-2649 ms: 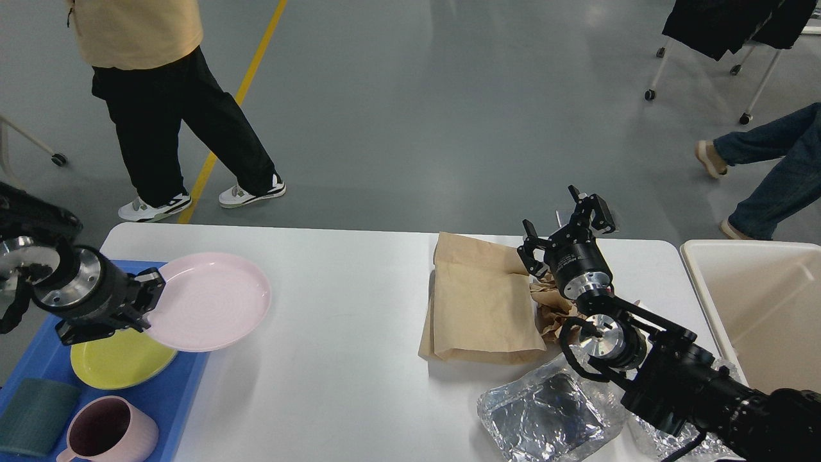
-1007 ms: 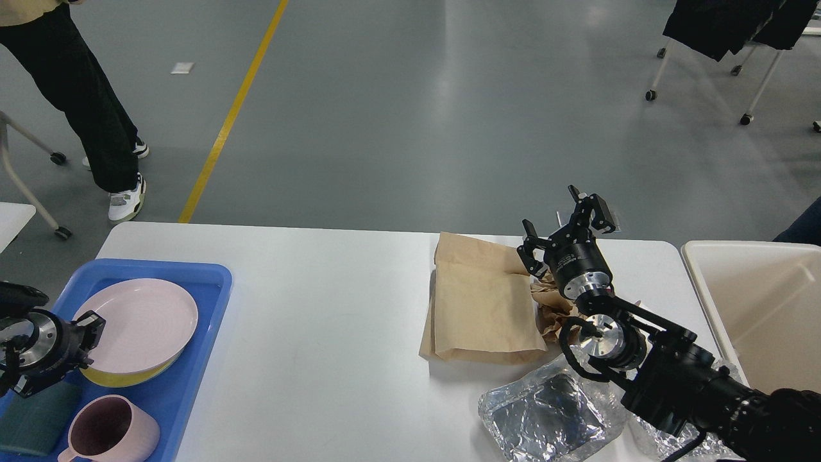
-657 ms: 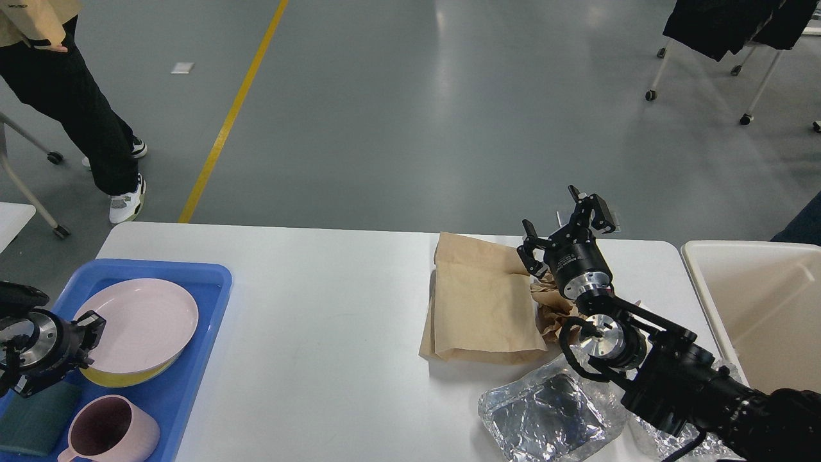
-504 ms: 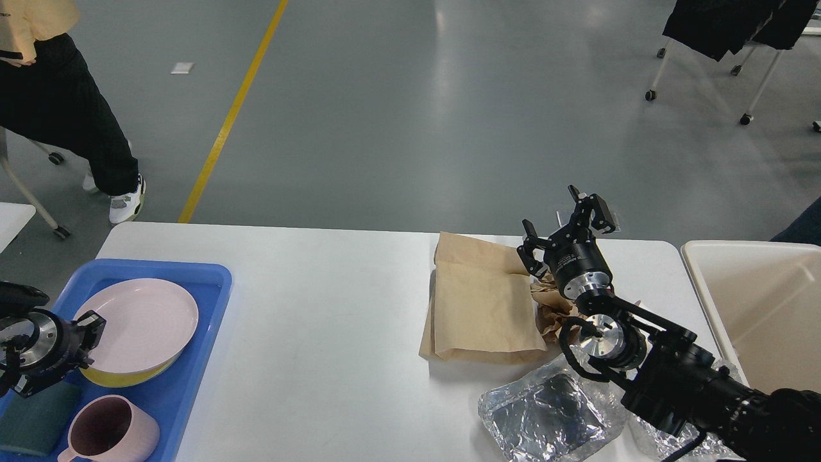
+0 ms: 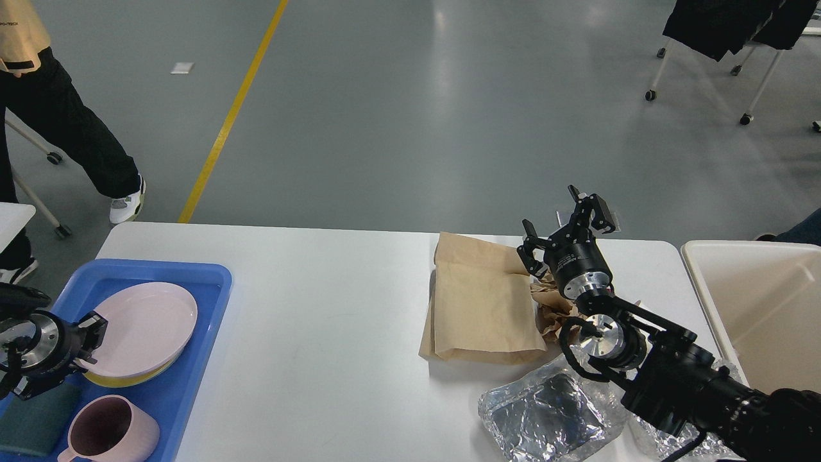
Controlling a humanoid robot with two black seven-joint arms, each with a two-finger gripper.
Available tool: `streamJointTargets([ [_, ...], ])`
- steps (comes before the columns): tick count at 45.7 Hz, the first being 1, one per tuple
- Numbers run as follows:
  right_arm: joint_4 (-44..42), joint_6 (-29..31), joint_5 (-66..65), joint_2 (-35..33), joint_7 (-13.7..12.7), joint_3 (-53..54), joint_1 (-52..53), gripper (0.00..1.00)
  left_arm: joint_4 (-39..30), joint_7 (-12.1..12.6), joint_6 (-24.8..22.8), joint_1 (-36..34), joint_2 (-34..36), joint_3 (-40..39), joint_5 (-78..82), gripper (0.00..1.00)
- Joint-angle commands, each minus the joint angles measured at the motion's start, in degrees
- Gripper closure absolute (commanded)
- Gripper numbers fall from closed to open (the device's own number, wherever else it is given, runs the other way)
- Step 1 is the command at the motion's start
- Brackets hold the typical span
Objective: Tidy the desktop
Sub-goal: 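Lower the pink plate onto the yellow plate and open the left gripper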
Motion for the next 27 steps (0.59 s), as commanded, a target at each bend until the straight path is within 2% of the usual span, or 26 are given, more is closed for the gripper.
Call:
streamJointTargets([
  [1, 0.00, -0.01, 0.00, 0.00, 0.03, 0.00, 0.00, 0.00, 0.00, 0.00, 0.00, 0.08, 0.00, 0.01, 0.00, 0.04],
  [21, 0.00, -0.01, 0.00, 0.00, 0.03, 0.00, 0.00, 0.00, -0.26, -0.09, -0.09, -0.71, 0.09, -0.25, 0.00, 0.03],
  [27, 0.00, -0.01, 0.00, 0.00, 0.03, 0.00, 0.00, 0.00, -0.26, -0.09, -0.26, -0.97, 0.44, -2.54, 0.00, 0.03],
])
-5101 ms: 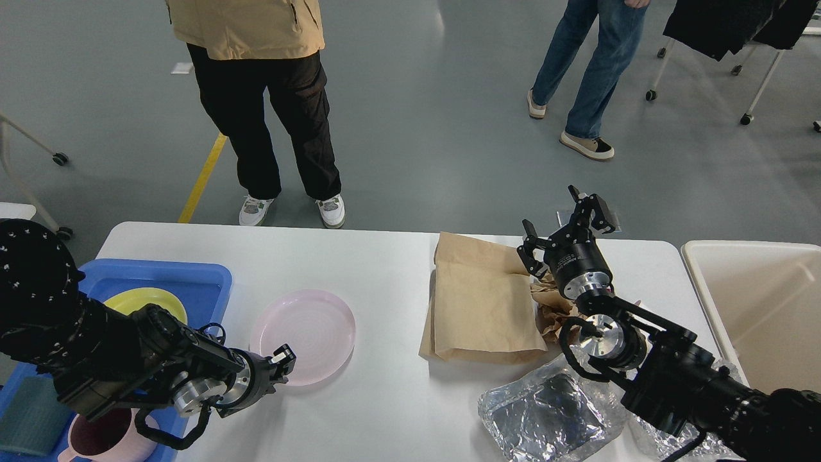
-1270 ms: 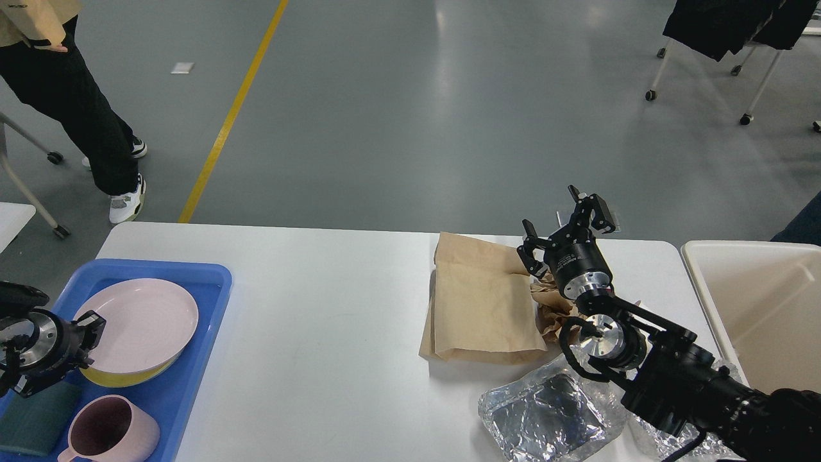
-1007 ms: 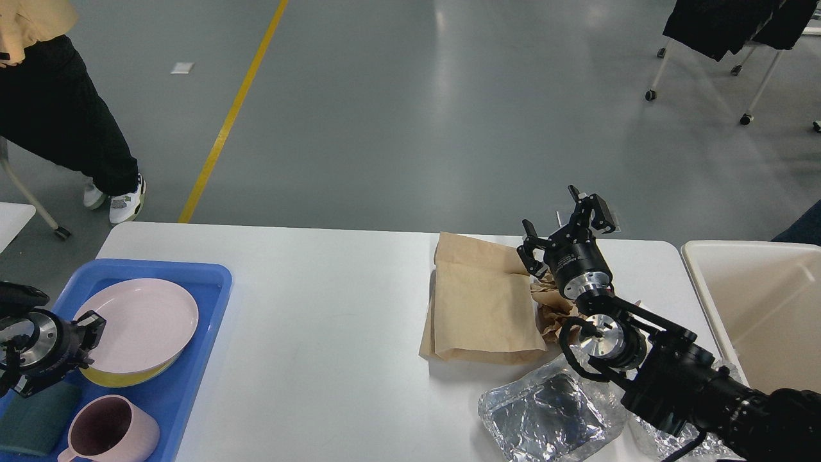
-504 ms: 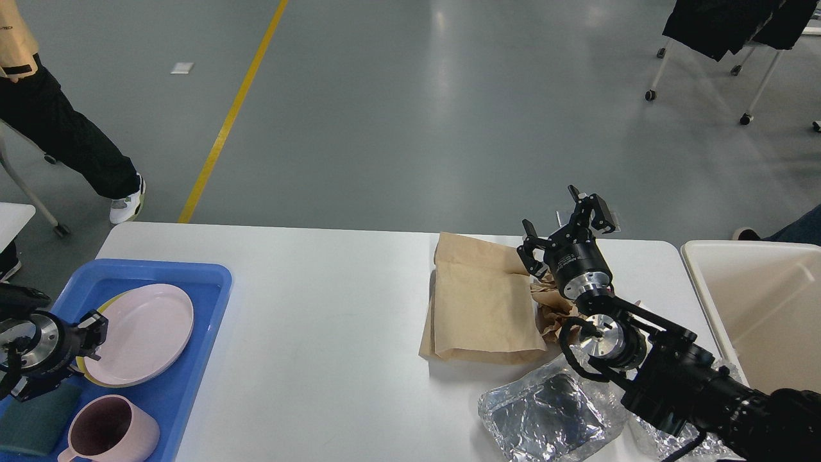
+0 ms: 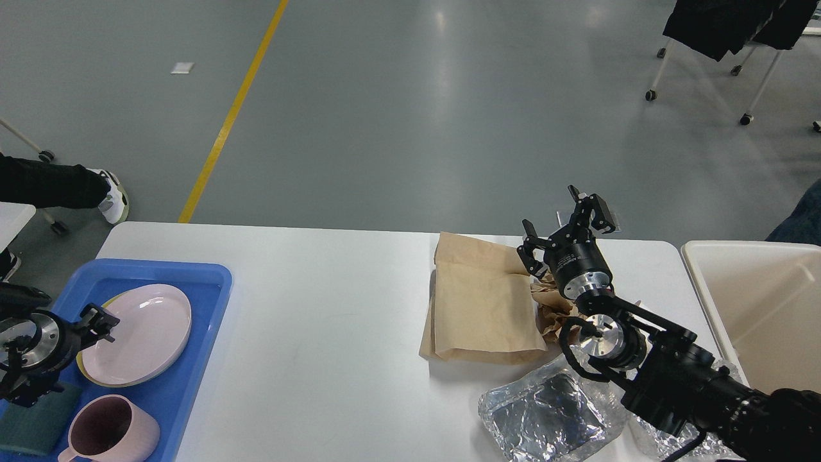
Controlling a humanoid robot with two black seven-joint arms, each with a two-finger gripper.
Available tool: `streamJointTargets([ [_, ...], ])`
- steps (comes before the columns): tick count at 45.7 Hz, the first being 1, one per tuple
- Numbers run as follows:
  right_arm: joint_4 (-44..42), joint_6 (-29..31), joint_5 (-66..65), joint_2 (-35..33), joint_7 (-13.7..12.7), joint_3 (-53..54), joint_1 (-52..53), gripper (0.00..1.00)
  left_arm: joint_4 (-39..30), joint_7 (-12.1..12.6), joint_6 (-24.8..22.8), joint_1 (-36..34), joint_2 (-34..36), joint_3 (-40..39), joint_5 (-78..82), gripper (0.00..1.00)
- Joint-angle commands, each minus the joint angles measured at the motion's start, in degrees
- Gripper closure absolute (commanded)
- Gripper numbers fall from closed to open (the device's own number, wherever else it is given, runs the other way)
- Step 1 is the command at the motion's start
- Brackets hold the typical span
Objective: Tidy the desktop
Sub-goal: 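Lower the pink plate onto the yellow plate and open the left gripper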
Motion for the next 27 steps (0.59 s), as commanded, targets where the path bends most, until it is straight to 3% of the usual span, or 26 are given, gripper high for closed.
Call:
streamJointTargets([
  [1, 0.01, -0.01, 0.00, 0.00, 0.01, 0.00, 0.00, 0.00, -0.01, -0.02, -0.13, -0.25, 0.32, -2.23, 0.00, 0.03],
  [27, -0.08, -0.01, 0.00, 0.00, 0.01, 0.00, 0.00, 0.00, 0.08, -0.02, -0.14, -3.41, 1.29, -3.20, 0.00, 0.03],
])
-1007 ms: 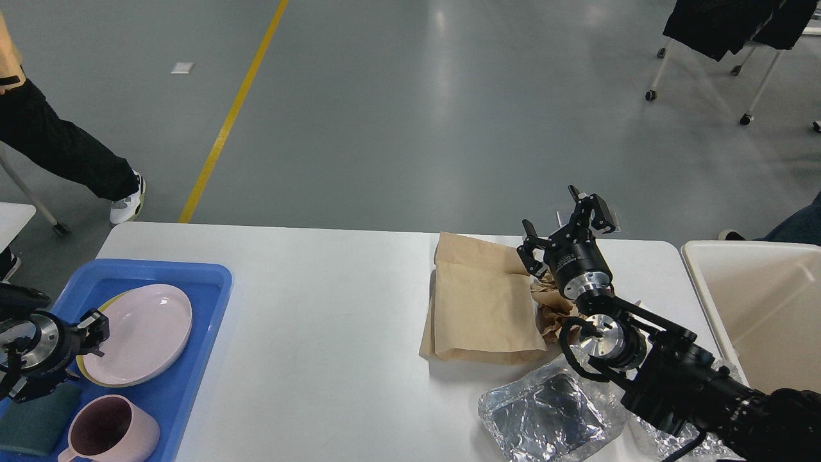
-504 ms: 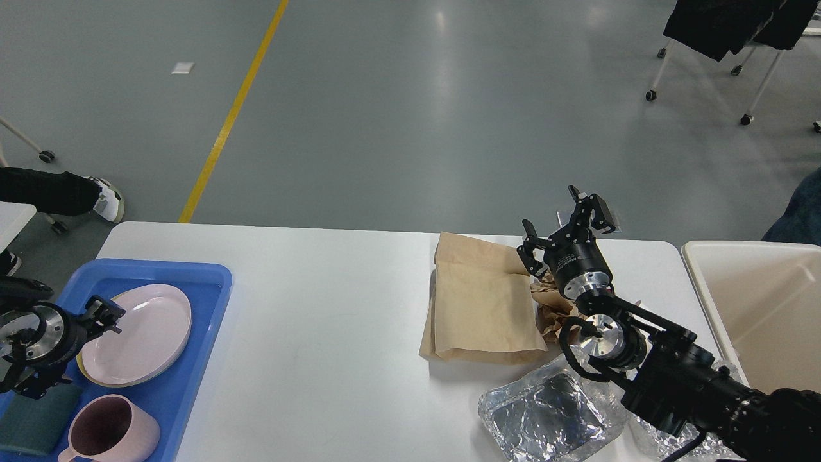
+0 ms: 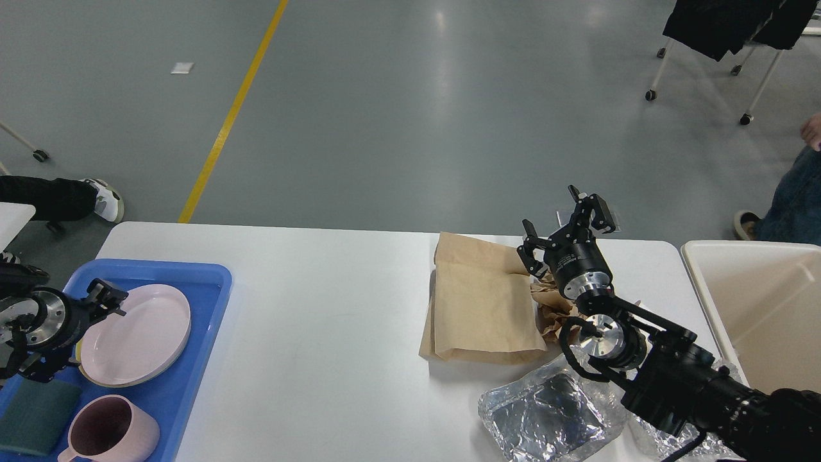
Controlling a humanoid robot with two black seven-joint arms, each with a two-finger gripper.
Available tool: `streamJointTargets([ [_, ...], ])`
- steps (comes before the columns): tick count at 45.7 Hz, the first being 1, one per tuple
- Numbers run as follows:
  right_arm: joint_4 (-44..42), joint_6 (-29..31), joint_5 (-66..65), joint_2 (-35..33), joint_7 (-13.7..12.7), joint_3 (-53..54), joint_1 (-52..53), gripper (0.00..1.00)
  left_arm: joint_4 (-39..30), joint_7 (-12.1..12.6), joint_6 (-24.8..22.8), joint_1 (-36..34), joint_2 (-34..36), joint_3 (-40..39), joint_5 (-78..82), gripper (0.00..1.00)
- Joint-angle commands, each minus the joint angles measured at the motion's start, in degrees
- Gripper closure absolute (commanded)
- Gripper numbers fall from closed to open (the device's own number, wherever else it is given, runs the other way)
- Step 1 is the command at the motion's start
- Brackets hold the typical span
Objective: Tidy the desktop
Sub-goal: 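Lower the pink plate onto the yellow plate and open the left gripper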
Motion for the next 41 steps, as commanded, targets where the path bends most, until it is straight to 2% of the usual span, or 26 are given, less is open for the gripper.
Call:
streamJointTargets([
  [1, -0.02, -0.01, 0.00, 0.00, 0.00, 0.00, 0.00, 0.00, 0.01, 0.01, -0.08, -1.35, -0.28, 0.00, 0.00, 0.03],
  [19, 0.07, -0.01, 0.00, 0.00, 0.00, 0.00, 0.00, 0.00, -0.07, 0.01, -0.08, -1.27, -3.18, -0.09, 0.00, 0.03],
  [41, 0.16, -0.01, 0.00, 0.00, 0.00, 0.00, 0.00, 0.00, -1.04, 0.01, 0.01, -0.39, -2.92, -0.18, 0.09, 0.03],
])
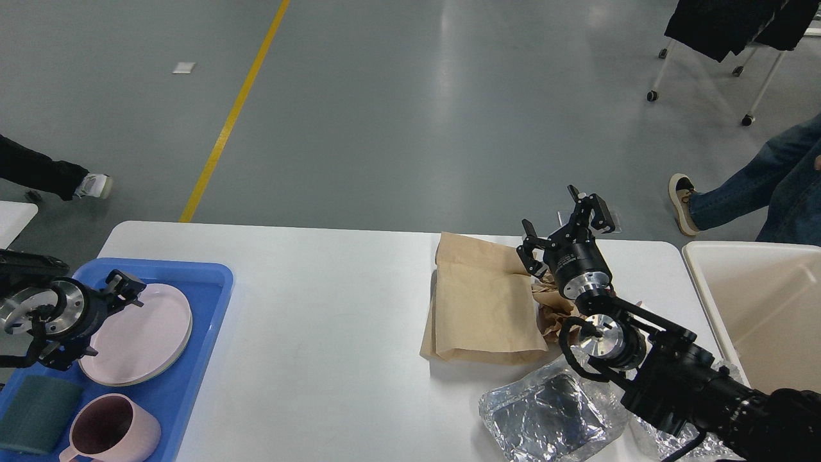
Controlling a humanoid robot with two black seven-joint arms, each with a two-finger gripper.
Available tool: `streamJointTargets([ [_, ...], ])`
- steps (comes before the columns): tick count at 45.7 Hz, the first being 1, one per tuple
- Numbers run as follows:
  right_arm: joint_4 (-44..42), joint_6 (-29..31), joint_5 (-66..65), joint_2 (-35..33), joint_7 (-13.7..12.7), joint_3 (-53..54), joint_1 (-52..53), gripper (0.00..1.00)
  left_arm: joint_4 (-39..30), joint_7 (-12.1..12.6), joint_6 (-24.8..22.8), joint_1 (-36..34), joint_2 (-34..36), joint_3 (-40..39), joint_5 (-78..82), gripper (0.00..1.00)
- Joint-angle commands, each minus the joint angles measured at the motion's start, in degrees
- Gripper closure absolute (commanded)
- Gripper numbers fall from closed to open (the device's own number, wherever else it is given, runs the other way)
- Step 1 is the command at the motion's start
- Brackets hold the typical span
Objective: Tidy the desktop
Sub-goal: 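Raise the left gripper up and away from the blue tray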
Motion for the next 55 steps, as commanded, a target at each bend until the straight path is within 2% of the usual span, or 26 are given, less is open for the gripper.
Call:
streamJointTargets([
  [1, -0.01, -0.04, 0.00, 0.00, 0.01, 0.00, 0.00, 0.00, -1.20, 0.00, 0.01, 0.31, -0.14, 0.00, 0.08, 0.03],
  [7, -0.01, -0.04, 0.00, 0.00, 0.01, 0.00, -0.09, 0.00, -3.39, 0.00, 0.01, 0.22, 1.35, 0.00, 0.08, 0.03],
  [21, -0.01, -0.04, 0.00, 0.00, 0.01, 0.00, 0.00, 0.00, -3.04, 0.00, 0.01, -0.39, 2.14, 0.00, 0.08, 0.03],
  [37, -0.10, -0.04, 0.00, 0.00, -0.07, 0.00, -0.09, 0.00, -2.52, -0.09, 0.89, -0.65, 7.15, 0.27, 0.00, 0.03],
  [41, -0.10, 0.05, 0.00, 0.00, -0.07, 0.00, -0.09, 0.00, -1.82, -0.09, 0.98, -1.27, 9.61, -4.90, -0.62, 0.03],
  [47, -0.01, -0.04, 0.00, 0.00, 0.01, 0.00, -0.09, 0.00, 1.17, 0.00, 0.98, 0.22, 12.69, -17.90, -1.23, 0.03],
  [55, -0.10, -0.04, 0.00, 0.00, 0.01, 0.00, -0.09, 0.00, 7.06, 0.00, 0.98, 8.03, 10.76, -39.61, -5.36, 0.03],
])
